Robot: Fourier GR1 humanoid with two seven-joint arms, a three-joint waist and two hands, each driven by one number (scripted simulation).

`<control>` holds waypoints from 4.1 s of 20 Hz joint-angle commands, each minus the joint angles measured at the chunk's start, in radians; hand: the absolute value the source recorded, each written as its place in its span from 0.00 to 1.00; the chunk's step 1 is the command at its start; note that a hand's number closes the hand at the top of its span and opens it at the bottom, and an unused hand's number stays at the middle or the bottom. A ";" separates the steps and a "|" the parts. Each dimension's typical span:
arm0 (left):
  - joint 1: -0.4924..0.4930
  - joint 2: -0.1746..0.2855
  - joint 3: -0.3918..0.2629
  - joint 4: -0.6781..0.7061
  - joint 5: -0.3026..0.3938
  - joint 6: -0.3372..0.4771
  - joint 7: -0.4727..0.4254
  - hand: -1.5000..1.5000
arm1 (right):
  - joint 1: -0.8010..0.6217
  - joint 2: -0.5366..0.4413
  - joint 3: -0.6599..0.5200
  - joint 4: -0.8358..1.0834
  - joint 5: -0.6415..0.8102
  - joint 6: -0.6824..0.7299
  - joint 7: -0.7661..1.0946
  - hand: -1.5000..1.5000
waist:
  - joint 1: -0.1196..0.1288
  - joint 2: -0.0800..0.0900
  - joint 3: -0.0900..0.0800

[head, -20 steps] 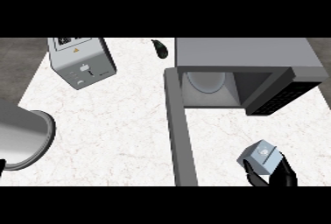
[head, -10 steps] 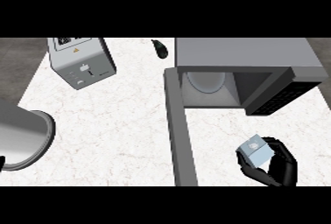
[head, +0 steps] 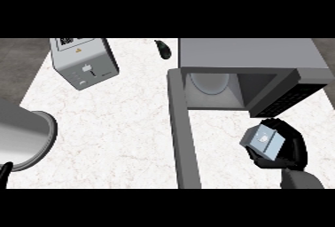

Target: Pick up the milk, place it into the microwave and close the microwave

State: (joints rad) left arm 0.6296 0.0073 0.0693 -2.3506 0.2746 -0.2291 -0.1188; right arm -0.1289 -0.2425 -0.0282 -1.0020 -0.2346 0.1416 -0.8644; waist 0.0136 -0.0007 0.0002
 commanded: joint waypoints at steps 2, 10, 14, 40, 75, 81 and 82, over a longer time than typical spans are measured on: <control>0.043 -0.007 0.050 0.055 0.027 -0.055 -0.088 0.00 | 0.031 -0.005 0.045 -0.110 -0.011 0.091 0.064 1.00 | -0.007 -0.003 -0.001; -0.006 0.011 0.082 -0.017 0.082 -0.023 0.037 0.00 | -0.041 0.031 0.077 -0.359 0.048 -0.081 0.330 1.00 | -0.010 -0.002 -0.001; 0.006 -0.007 0.057 -0.005 0.058 -0.001 0.025 0.00 | -0.134 0.092 0.103 -0.290 0.150 -0.198 0.363 1.00 | -0.005 0.000 0.000; -0.133 0.054 0.146 0.100 0.123 -0.099 0.024 0.00 | -0.620 0.084 0.005 0.217 0.279 -0.362 0.322 1.00 | 0.081 0.032 0.000; -0.256 0.111 0.069 0.136 0.018 -0.129 0.063 0.00 | -0.378 0.111 -0.058 0.129 0.394 -0.677 0.148 0.00 | 0.229 0.074 0.000; -0.279 0.095 0.031 0.151 -0.012 -0.119 0.070 0.00 | -0.424 0.136 -0.064 0.162 0.368 -0.664 0.172 0.00 | 0.215 0.071 0.000; -0.281 0.095 0.027 0.151 -0.019 -0.119 0.069 0.00 | -0.419 0.125 -0.068 0.176 0.370 -0.660 0.172 0.00 | 0.212 0.072 0.001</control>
State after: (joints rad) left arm 0.3615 0.1072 0.1136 -2.2070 0.2747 -0.3529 -0.0535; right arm -0.4083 -0.1173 -0.0682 -0.9918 0.1594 -0.5573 -0.9088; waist 0.2012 0.0291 -0.0015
